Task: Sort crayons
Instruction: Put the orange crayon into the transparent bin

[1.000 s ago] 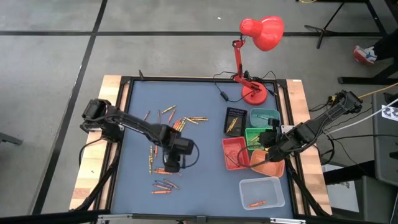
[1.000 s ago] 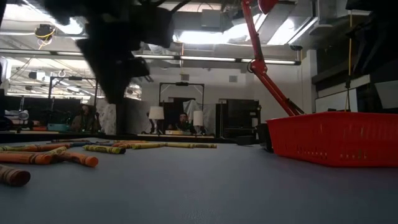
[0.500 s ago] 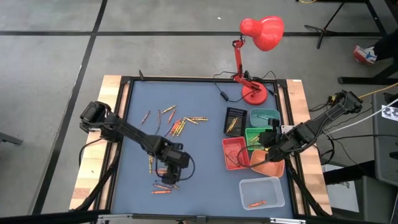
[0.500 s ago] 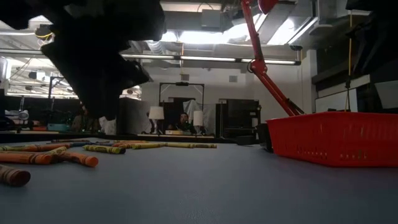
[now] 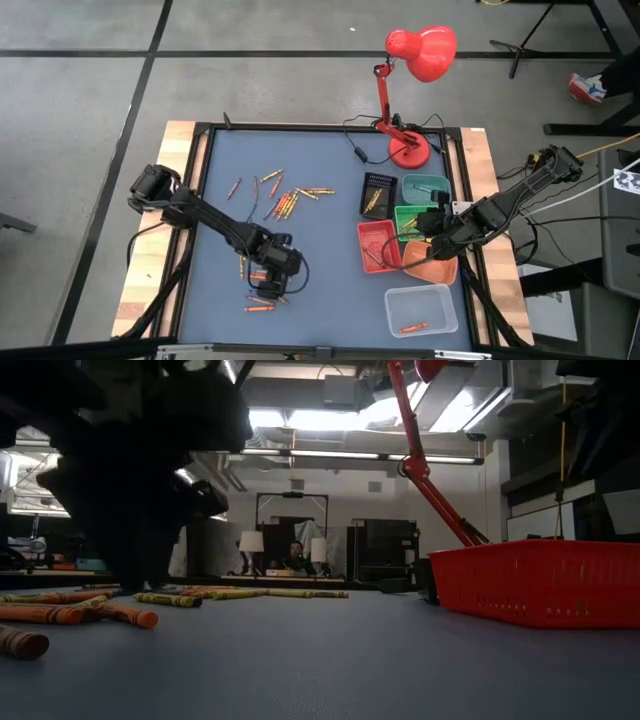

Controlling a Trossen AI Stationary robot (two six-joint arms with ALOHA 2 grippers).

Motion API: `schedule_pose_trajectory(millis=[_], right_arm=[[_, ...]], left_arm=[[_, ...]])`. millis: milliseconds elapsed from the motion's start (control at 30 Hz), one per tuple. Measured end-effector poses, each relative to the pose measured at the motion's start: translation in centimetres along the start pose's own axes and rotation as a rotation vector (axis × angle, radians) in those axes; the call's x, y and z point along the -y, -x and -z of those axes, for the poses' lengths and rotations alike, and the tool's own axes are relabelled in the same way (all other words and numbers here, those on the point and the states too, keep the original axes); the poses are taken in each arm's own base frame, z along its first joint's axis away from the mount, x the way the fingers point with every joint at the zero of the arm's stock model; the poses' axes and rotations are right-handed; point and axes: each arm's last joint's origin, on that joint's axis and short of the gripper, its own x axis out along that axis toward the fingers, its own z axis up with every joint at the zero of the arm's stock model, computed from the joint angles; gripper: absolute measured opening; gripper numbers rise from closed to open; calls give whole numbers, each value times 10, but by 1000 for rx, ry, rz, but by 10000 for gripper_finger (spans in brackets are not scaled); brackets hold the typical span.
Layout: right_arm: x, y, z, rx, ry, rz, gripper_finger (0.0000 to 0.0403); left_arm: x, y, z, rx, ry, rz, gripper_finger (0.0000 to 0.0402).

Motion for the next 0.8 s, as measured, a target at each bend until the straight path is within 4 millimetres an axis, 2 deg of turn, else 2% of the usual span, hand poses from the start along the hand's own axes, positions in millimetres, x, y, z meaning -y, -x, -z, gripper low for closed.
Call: schedule_pose_trajectory(millis=[233,467,800], right_arm=[[0,0,0,3,-2,-2,95],[-1,0,-1,10,-6,-6,95],[-2,0,-3,26,-16,-17,95]], left_arm=[[0,-19,1,-22,-65,7,90],[-2,-24,1,-21,-78,-17,85],[-6,-25,-4,25,-69,-60,11]])
